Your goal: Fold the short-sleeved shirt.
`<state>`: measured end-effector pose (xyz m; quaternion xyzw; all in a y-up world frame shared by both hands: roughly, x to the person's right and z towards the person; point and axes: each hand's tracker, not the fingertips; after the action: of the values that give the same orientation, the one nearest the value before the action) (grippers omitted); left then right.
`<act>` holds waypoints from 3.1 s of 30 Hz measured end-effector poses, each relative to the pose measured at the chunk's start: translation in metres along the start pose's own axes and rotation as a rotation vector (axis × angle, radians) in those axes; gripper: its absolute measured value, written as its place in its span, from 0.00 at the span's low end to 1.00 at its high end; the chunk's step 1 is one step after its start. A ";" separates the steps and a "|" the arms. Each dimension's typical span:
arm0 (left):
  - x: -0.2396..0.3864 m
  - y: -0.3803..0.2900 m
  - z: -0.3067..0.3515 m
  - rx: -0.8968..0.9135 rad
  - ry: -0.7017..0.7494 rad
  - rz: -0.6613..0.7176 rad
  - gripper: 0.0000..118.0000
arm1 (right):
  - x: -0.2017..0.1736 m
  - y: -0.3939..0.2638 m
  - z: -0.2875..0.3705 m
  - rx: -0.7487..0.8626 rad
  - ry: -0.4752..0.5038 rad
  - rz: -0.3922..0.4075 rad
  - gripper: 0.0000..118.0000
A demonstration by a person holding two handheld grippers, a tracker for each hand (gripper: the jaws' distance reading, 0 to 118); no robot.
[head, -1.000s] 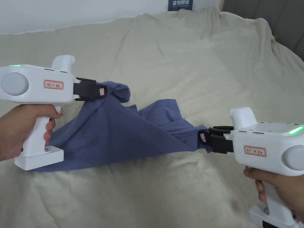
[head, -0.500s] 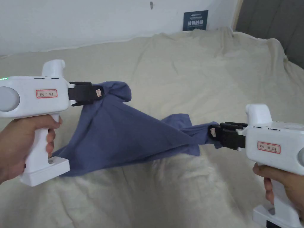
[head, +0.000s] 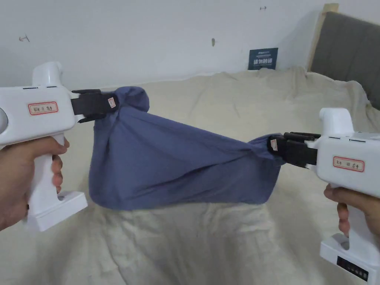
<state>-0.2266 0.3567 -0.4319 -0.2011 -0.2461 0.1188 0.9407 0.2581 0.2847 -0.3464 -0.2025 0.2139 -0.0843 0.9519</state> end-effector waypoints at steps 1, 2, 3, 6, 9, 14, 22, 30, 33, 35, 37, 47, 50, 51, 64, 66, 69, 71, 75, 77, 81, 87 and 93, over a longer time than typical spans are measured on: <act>0.006 0.004 0.012 0.029 0.034 -0.015 0.09 | -0.004 0.007 0.004 0.018 0.007 0.003 0.03; 0.012 0.009 0.024 0.021 0.021 -0.018 0.09 | -0.008 0.016 0.009 0.028 0.019 0.003 0.03; 0.017 0.014 0.037 0.041 0.039 -0.023 0.09 | -0.014 0.025 0.014 0.048 0.025 0.012 0.03; 0.031 0.031 0.070 0.089 0.073 -0.037 0.09 | -0.035 0.055 0.030 0.092 0.029 0.058 0.03; 0.044 0.051 0.100 0.150 0.103 -0.058 0.09 | -0.048 0.085 0.041 0.139 0.055 0.064 0.03; 0.067 0.079 0.133 0.222 0.134 -0.100 0.09 | -0.073 0.132 0.062 0.203 0.067 0.097 0.03; 0.067 0.126 0.118 0.283 0.145 -0.117 0.09 | -0.071 0.193 0.045 0.246 0.070 0.125 0.03; 0.034 0.177 0.037 0.284 0.192 -0.109 0.09 | -0.041 0.252 -0.031 0.221 0.049 0.125 0.03; 0.021 0.192 0.006 0.281 0.223 -0.121 0.09 | -0.034 0.266 -0.061 0.207 0.048 0.118 0.03; 0.009 0.201 -0.012 0.287 0.230 -0.123 0.09 | -0.026 0.276 -0.082 0.205 0.048 0.119 0.04; 0.006 0.203 -0.025 0.292 0.243 -0.122 0.09 | -0.019 0.288 -0.105 0.200 0.048 0.125 0.03; -0.061 0.206 -0.085 0.367 0.311 -0.143 0.09 | 0.006 0.282 -0.186 0.213 0.053 0.133 0.03; -0.076 0.194 -0.096 0.354 0.332 -0.154 0.09 | 0.015 0.269 -0.209 0.199 0.058 0.129 0.03; -0.081 0.185 -0.098 0.346 0.341 -0.158 0.09 | 0.018 0.259 -0.216 0.192 0.059 0.124 0.04; -0.096 0.073 -0.065 0.319 0.331 -0.109 0.09 | 0.034 0.161 -0.207 0.120 0.062 0.084 0.04; -0.093 0.059 -0.056 0.315 0.325 -0.107 0.09 | 0.031 0.153 -0.194 0.122 0.064 0.088 0.03; -0.084 0.036 -0.033 0.322 0.310 -0.105 0.09 | 0.029 0.139 -0.172 0.124 0.069 0.084 0.04; -0.079 0.021 -0.018 0.319 0.293 -0.071 0.09 | 0.026 0.127 -0.156 0.124 0.074 0.077 0.03; -0.067 -0.016 0.016 0.324 0.304 -0.039 0.09 | 0.024 0.097 -0.120 0.124 0.064 0.039 0.03; -0.067 -0.036 0.037 0.327 0.305 0.004 0.09 | 0.023 0.079 -0.100 0.123 0.053 0.021 0.03; -0.057 -0.076 0.059 0.290 0.301 0.022 0.08 | 0.013 0.037 -0.071 0.085 0.033 0.012 0.03; -0.049 -0.148 0.073 0.198 0.310 0.066 0.08 | 0.017 -0.045 -0.055 -0.028 0.048 -0.031 0.04; -0.051 -0.206 0.099 0.129 0.333 0.107 0.08 | 0.010 -0.109 -0.030 -0.119 0.036 -0.044 0.03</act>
<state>-0.2946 0.1881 -0.2840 -0.1702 -0.0678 0.1492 0.9717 0.2453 0.1735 -0.3295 -0.2618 0.2311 -0.0959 0.9321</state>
